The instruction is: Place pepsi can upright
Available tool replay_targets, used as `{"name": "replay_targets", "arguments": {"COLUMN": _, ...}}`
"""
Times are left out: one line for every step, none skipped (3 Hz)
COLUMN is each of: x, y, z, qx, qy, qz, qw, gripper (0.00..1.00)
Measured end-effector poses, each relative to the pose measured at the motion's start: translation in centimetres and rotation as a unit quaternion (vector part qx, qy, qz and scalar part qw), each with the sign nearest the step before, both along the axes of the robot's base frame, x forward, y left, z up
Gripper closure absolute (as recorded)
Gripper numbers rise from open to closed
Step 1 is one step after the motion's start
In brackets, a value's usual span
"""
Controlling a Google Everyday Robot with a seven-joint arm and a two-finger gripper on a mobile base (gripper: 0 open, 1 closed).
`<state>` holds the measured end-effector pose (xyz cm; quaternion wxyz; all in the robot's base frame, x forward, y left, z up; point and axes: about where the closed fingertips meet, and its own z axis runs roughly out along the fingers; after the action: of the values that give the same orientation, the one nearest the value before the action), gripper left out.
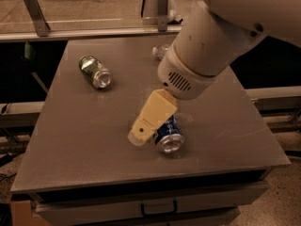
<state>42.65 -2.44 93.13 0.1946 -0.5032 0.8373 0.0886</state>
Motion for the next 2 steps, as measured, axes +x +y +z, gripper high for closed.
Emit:
{"name": "replay_targets", "arguments": {"x": 1.5, "y": 2.4, "z": -0.9, "qx": 0.019, "qy": 0.009, "qz": -0.041, "qw": 0.9989, "gripper": 0.00}}
{"name": "replay_targets", "arguments": {"x": 3.6, "y": 2.1, "z": -2.5, "qx": 0.023, "qy": 0.008, "qz": -0.107, "qw": 0.9939, "gripper": 0.00}}
